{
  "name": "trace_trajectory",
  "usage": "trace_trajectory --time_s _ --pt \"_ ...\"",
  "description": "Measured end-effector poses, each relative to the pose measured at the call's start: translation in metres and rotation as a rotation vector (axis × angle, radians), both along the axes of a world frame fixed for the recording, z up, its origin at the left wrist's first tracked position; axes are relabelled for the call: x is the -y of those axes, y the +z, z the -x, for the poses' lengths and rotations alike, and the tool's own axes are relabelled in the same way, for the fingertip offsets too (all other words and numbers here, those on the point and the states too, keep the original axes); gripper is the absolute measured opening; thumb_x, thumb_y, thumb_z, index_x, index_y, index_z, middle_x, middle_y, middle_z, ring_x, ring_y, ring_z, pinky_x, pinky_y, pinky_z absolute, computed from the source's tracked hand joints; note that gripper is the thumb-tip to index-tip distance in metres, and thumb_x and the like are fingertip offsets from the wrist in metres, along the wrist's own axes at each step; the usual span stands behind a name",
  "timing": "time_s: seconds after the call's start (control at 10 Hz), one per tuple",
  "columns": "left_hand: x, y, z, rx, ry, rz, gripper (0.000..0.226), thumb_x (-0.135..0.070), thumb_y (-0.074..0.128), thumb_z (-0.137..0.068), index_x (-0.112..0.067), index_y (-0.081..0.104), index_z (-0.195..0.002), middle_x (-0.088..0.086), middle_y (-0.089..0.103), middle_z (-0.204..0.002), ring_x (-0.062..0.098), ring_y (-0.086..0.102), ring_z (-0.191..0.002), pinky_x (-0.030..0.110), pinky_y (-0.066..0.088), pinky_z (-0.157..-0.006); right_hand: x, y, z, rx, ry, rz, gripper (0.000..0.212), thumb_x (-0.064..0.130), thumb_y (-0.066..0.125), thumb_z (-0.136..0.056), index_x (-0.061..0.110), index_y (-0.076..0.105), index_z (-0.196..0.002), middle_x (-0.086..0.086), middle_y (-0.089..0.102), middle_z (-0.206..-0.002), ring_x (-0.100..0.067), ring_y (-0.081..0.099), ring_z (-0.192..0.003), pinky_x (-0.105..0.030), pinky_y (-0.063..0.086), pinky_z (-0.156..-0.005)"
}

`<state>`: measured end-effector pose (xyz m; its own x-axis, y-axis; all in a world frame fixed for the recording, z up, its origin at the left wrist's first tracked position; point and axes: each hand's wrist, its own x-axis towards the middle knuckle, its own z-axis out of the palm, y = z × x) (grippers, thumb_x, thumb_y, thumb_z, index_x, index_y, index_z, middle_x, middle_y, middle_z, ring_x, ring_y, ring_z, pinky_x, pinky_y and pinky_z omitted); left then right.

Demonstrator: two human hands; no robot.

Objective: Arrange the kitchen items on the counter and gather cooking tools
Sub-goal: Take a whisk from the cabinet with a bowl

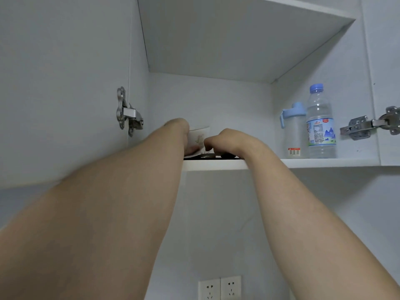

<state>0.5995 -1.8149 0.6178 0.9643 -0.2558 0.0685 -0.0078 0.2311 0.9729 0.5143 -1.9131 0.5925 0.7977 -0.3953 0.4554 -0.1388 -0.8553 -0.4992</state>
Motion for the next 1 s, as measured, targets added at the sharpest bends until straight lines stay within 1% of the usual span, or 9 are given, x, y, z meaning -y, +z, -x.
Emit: trace_trajectory --time_s 0.1,0.2,0.3,0.4,0.5,0.6,0.7,0.9,1.0 --pt "-0.002 0.005 0.003 -0.006 0.089 0.261 0.019 -0.006 0.051 -0.095 -0.007 0.055 -0.114 0.017 0.058 -0.097 0.037 0.057 -0.064 0.048 0.048 -0.029 -0.003 0.001 -0.001 -0.032 -0.019 0.009 0.030 0.035 0.055 -0.090 0.015 0.051 -0.067 0.001 0.052 -0.061 -0.016 0.046 -0.055 -0.027 0.032 -0.055" --pt "-0.003 0.005 0.006 0.059 0.150 0.343 0.049 -0.006 0.049 -0.090 -0.019 0.044 -0.137 0.012 0.052 -0.130 0.043 0.063 -0.080 0.051 0.060 -0.053 -0.006 0.001 0.000 -0.091 -0.045 0.026 0.030 0.037 0.057 -0.092 0.017 0.052 -0.070 0.003 0.053 -0.065 -0.013 0.048 -0.056 -0.027 0.032 -0.054" --pt "-0.005 -0.001 0.018 0.117 0.093 0.403 0.045 -0.002 0.045 -0.090 -0.018 0.040 -0.132 0.006 0.046 -0.119 0.030 0.056 -0.070 0.046 0.063 -0.070 -0.010 0.001 -0.001 -0.188 -0.057 0.110 0.030 0.043 0.059 -0.094 0.021 0.053 -0.074 0.005 0.052 -0.076 -0.009 0.047 -0.064 -0.026 0.032 -0.054" --pt "-0.005 -0.004 0.019 0.156 0.023 0.440 0.044 0.005 0.048 -0.087 -0.014 0.039 -0.126 0.009 0.039 -0.108 0.028 0.048 -0.074 0.048 0.063 -0.071 -0.012 0.002 -0.005 -0.260 -0.082 0.150 0.028 0.036 0.057 -0.096 0.017 0.054 -0.076 0.001 0.052 -0.077 -0.013 0.047 -0.065 -0.026 0.035 -0.057" --pt "-0.002 -0.004 0.021 0.236 -0.014 0.433 0.045 0.007 0.043 -0.085 -0.014 0.034 -0.124 0.006 0.042 -0.100 0.026 0.056 -0.075 0.046 0.063 -0.074 -0.011 0.003 -0.010 -0.243 -0.107 0.162 0.029 0.025 0.053 -0.095 0.016 0.045 -0.069 -0.001 0.044 -0.069 -0.017 0.041 -0.060 -0.028 0.032 -0.057" --pt "0.001 -0.004 0.021 0.319 -0.023 0.457 0.049 0.006 0.041 -0.086 -0.015 0.032 -0.129 0.003 0.046 -0.095 0.023 0.060 -0.069 0.043 0.062 -0.078 -0.007 0.004 -0.009 -0.124 -0.127 0.103 0.028 0.018 0.051 -0.091 0.015 0.040 -0.065 -0.002 0.040 -0.062 -0.019 0.036 -0.056 -0.028 0.028 -0.055" --pt "0.002 -0.002 0.020 0.357 -0.022 0.459 0.054 0.000 0.045 -0.086 -0.017 0.033 -0.136 0.002 0.046 -0.104 0.027 0.063 -0.075 0.040 0.063 -0.070 0.001 0.005 -0.008 0.010 -0.118 0.024 0.020 0.018 0.050 -0.091 0.014 0.050 -0.071 -0.002 0.048 -0.066 -0.019 0.043 -0.062 -0.028 0.034 -0.057" --pt "0.002 -0.002 0.023 0.460 0.018 0.503 0.047 -0.022 0.050 -0.097 -0.024 0.031 -0.141 -0.002 0.047 -0.110 0.027 0.067 -0.085 0.039 0.063 -0.068 0.009 0.007 0.004 0.360 -0.182 -0.201 0.016 0.021 0.043 -0.085 0.017 0.051 -0.072 -0.002 0.058 -0.080 -0.025 0.053 -0.070 -0.027 0.032 -0.055" --pt "0.003 -0.001 0.027 0.501 0.050 0.485 0.048 -0.039 0.045 -0.101 -0.025 0.030 -0.144 -0.003 0.047 -0.113 0.024 0.068 -0.081 0.037 0.063 -0.066 0.011 0.003 0.013 0.511 -0.164 -0.301 0.022 0.023 0.042 -0.091 0.019 0.051 -0.071 -0.007 0.062 -0.092 -0.029 0.057 -0.083 -0.033 0.048 -0.068"
